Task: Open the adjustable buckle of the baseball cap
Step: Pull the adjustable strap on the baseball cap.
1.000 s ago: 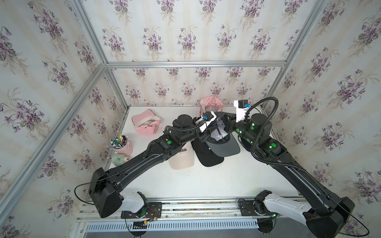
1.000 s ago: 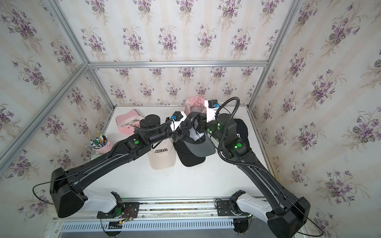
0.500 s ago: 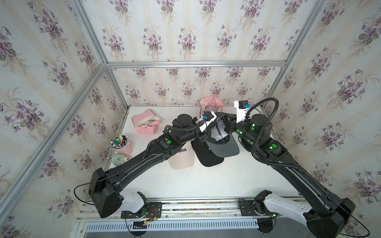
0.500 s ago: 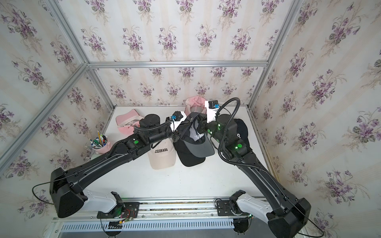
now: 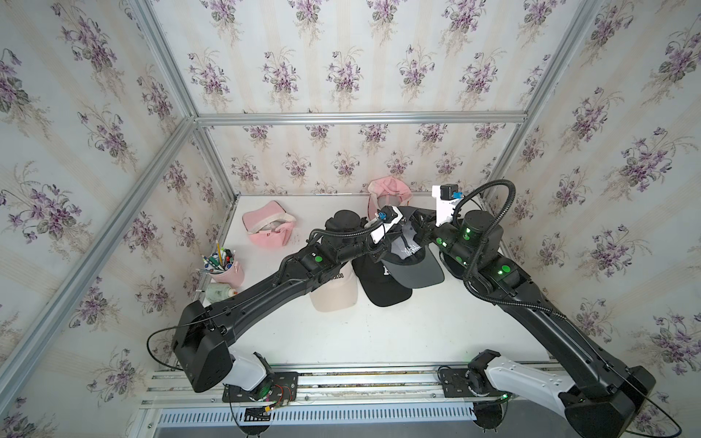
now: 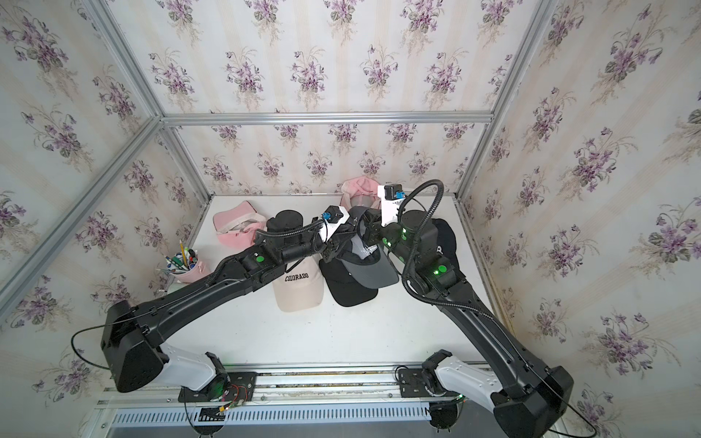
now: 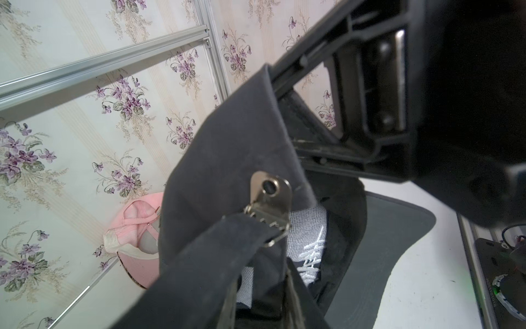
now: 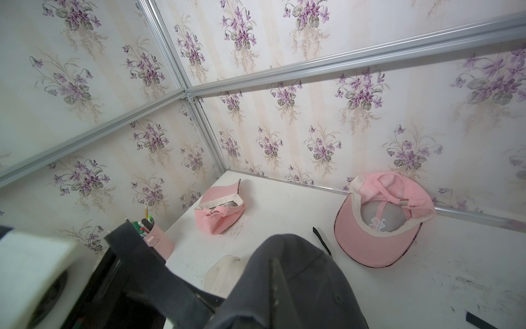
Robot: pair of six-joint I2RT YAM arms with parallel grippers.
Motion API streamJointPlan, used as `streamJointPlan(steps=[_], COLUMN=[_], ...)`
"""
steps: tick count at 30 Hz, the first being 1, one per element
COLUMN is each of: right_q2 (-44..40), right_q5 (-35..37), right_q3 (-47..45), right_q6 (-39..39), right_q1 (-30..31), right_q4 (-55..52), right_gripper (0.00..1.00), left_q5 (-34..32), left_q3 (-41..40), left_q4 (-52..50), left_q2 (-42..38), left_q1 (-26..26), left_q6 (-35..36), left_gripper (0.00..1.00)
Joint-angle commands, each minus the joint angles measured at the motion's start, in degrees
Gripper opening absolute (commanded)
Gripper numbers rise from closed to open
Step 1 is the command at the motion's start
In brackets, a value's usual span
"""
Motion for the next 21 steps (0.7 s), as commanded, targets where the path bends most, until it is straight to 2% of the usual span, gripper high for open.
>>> streamJointPlan(steps=[1,6,9,12,15,17,21], right_q2=[-0.50,-0.76,-0.93,-0.94,-0.94,-0.93,-0.76], right_q5=[0.31,0.66,0.38,-0.45,-3.27,-5.73,-9.06], right_q3=[-0.29,-1.11,-1.43,-1.67,-1.66,-1.69,-1.60], right_q6=[0.56,-0.31,-2.23,-5.08,-7.51,-8.77,-11.02], right_q1=[0.00,0.00,0.00,0.00,0.09,0.17,0.71], right_q4=[0.55,0.49,0.01,-1.17,-1.75,-1.52,-1.12], right_gripper=[0.00,0.00,0.01,0.19,0.31,0.36,0.38], left_q5=[0.10,-0.34,-0.67,-1.11,-0.98,-0.57,0.52], left_q3=[0.48,0.71,0.82,1.51,2.27,2.82,4.68], left_q4=[1.95,0.90,-0.39,-3.21,-5.99,-7.68,-11.30], left_q2=[-0.50,-2.04,-2.43,-5.20,-6.02,-6.31,-5.88], left_q1=[0.02,0.02,0.02,0.02,0.02,0.02,0.02], left_q6=[-0.80,-0.74,-0.24,0.47,1.23,1.54,1.85], left_gripper=[0.17,0.01,0.00,0.00,0.00,0.00,0.00])
